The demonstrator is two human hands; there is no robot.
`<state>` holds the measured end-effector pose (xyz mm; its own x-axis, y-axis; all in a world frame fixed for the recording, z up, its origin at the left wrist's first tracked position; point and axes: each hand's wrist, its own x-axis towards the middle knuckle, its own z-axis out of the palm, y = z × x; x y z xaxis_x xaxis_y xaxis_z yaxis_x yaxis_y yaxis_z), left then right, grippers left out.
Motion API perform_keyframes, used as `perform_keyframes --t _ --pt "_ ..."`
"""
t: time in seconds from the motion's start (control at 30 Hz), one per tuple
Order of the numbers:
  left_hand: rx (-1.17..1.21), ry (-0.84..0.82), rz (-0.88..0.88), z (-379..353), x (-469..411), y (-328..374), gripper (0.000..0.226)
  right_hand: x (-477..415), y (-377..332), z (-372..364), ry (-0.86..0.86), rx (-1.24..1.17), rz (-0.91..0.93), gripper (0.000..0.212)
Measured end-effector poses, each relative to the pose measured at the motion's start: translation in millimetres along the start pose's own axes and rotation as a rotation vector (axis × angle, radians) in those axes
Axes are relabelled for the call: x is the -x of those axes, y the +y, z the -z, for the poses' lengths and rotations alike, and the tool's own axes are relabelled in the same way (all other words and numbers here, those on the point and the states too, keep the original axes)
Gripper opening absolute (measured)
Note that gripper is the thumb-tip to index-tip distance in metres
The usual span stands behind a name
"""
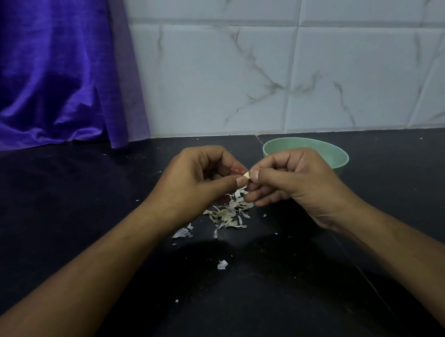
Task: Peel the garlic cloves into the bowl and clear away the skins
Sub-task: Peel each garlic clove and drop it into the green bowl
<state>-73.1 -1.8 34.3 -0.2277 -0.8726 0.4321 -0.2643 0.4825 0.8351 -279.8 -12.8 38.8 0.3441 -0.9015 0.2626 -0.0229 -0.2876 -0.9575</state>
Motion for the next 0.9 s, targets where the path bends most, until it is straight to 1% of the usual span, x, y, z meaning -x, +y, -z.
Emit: perform_keyframes --t 0.1,0.23,0.3,0.4,0.43,0.53,0.57,0.77,0.9 --pt "-0.005 -0.004 -0.002 0.3 0.6 -0.7 0.011 0.1 0.4 -0.6 -0.005 0.001 0.006 0.007" --pt "0.075 -0.004 0.019 0.9 1.5 4.1 0.010 0.9 -2.2 -0.5 -0.020 -0.038 0.007 0.010" --pt "0.101 -0.015 0.029 1.0 2.0 6.5 0.014 1.2 -3.0 -0.4 -0.031 -0.042 0.005 0.012" --pt "0.118 -0.020 0.029 0.0 3.0 8.4 0.027 1.2 -1.4 -0.9 -0.020 -0.048 -0.008 0.005" --pt "0.121 -0.019 0.030 -0.2 2.9 7.9 0.026 1.0 -0.9 -1.4 -0.014 -0.052 -0.013 0.005" --pt "0.130 -0.018 0.030 -0.6 1.7 2.7 0.010 1.5 -0.8 -4.1 0.012 -0.062 -0.023 0.007" --pt "0.135 -0.017 0.028 -0.9 1.7 1.4 0.008 1.5 -0.5 -5.1 0.021 -0.064 -0.024 0.009" --pt "0.204 0.000 0.030 -4.0 1.2 2.1 0.007 0.6 -0.7 -8.7 0.062 -0.108 -0.027 0.014" --pt "0.249 0.009 0.045 -6.3 1.6 3.5 0.009 0.6 -1.0 -8.8 0.066 -0.091 -0.006 0.011"
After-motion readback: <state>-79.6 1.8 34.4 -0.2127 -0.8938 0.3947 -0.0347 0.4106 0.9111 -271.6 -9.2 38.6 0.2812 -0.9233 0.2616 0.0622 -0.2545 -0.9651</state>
